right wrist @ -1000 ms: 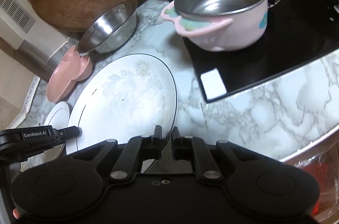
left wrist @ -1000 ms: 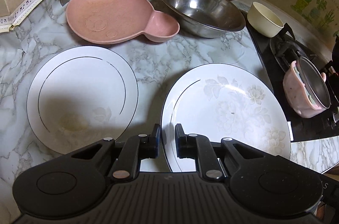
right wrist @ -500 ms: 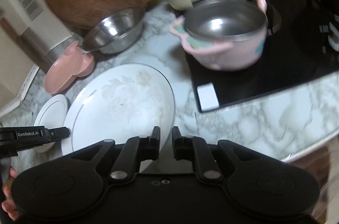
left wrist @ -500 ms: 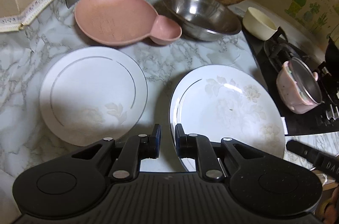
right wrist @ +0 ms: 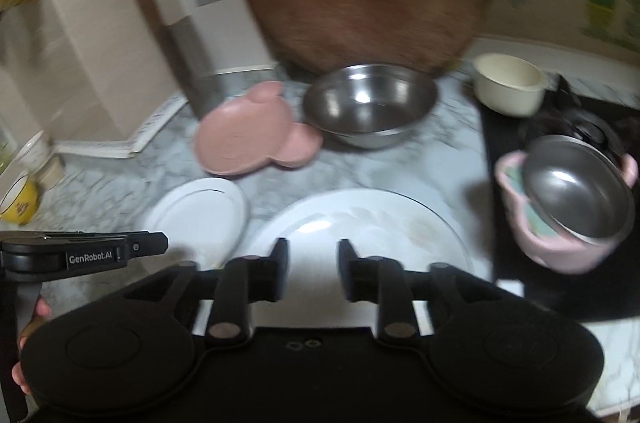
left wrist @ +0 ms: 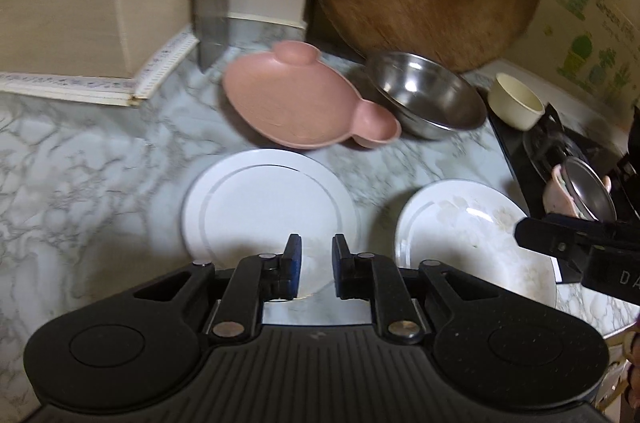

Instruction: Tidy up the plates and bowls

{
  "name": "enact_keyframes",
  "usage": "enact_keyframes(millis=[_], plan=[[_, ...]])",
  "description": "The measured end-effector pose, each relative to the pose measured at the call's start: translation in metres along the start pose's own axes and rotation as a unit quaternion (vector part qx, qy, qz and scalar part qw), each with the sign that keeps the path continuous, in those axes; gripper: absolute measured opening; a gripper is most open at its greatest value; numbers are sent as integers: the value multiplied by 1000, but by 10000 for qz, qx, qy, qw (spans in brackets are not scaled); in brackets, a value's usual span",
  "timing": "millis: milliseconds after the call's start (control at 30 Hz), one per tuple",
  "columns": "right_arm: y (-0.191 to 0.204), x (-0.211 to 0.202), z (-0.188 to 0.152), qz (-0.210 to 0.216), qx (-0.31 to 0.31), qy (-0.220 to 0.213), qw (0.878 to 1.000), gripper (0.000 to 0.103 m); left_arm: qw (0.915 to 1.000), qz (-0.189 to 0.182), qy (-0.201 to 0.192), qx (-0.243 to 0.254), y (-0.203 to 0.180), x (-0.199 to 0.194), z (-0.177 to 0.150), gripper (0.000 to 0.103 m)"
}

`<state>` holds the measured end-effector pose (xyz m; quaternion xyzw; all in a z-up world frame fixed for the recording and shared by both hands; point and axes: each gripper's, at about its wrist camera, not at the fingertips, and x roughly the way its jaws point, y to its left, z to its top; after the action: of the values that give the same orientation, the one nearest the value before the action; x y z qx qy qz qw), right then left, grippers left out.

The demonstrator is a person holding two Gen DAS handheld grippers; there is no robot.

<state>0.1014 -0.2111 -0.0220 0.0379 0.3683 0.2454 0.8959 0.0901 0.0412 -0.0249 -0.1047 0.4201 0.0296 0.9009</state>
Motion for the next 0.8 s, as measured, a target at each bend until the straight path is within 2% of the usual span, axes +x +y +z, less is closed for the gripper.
enact_keyframes(millis=[33, 67, 100, 133, 200, 300, 433, 600, 800], plan=[[4, 2, 3, 32, -83, -26, 10000, 54, 10000, 45, -39, -30, 4, -2, 0, 27], [10, 4, 6, 46, -188, -63, 9998, 66, 9999, 116, -86, -58, 8, -5, 0, 31], [15, 6, 9, 55, -277, -92, 9996, 73, 9997, 172, -139, -84, 11, -7, 0, 41], [20, 8, 12, 103, -368, -110, 9992, 75, 9995, 204, -191, -115, 15, -10, 0, 52], [27, 14, 18, 201, -493, -97, 9985, 79, 9989, 290, -287, -214, 22, -15, 0, 62], [37, 22, 26, 319, -649, -53, 9974, 85, 9983, 374, -333, -314, 31, -20, 2, 64], [47, 36, 36, 449, -788, 1, 9959, 89, 9968, 525, -407, -454, 43, -22, 4, 77], [58, 60, 50, 633, -951, 158, 9933, 99, 9961, 577, -318, -593, 55, -14, 9, 77], [62, 103, 67, 795, -893, 623, 9909, 100, 9929, 582, 18, -1035, 79, 12, 10, 77]])
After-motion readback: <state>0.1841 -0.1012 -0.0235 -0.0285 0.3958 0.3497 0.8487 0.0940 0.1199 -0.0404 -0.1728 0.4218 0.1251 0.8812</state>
